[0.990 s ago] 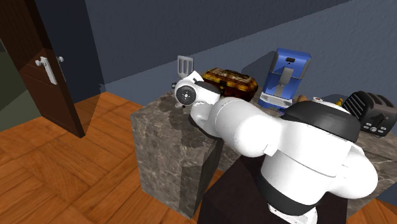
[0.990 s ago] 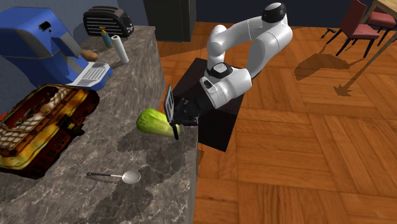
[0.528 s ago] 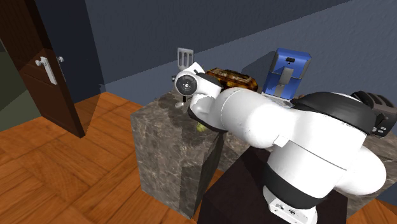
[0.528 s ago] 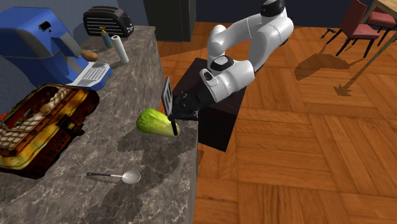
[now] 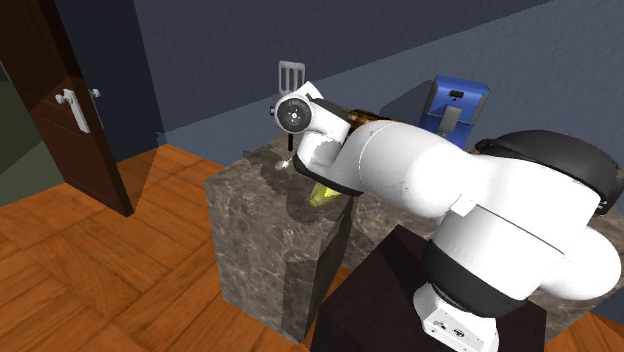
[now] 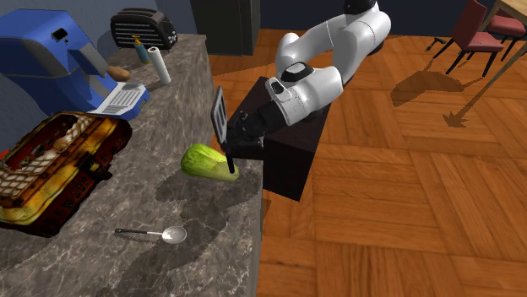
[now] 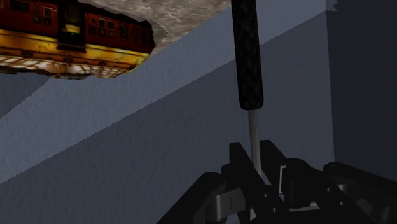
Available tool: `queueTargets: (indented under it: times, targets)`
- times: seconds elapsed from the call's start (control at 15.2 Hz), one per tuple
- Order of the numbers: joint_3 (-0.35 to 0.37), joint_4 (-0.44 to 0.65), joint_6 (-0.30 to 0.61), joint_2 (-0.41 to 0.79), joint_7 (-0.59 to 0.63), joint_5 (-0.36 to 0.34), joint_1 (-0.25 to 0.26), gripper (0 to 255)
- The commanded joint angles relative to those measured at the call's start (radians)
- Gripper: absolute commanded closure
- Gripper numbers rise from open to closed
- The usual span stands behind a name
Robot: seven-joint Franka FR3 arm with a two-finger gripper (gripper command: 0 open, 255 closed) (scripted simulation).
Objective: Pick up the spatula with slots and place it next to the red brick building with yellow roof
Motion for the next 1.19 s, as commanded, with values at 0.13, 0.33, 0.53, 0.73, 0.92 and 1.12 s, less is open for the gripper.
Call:
queueTargets:
  times: [0.13,0.33,0.53,0.73,0.92,1.12]
  targets:
    - [-0.039,0.020,-0.028,0.025,-0.033,-0.009,0.017,255]
    - [-0.065,0.039,-0.050,0.042,-0.056,-0.015,0.027,255]
    - [-0.089,0.060,-0.073,0.059,-0.078,-0.020,0.036,255]
    - [-0.113,0.082,-0.096,0.076,-0.101,-0.024,0.045,255]
    - [-0.135,0.106,-0.120,0.093,-0.123,-0.028,0.053,255]
    - [-0.156,0.131,-0.145,0.109,-0.145,-0.032,0.060,255]
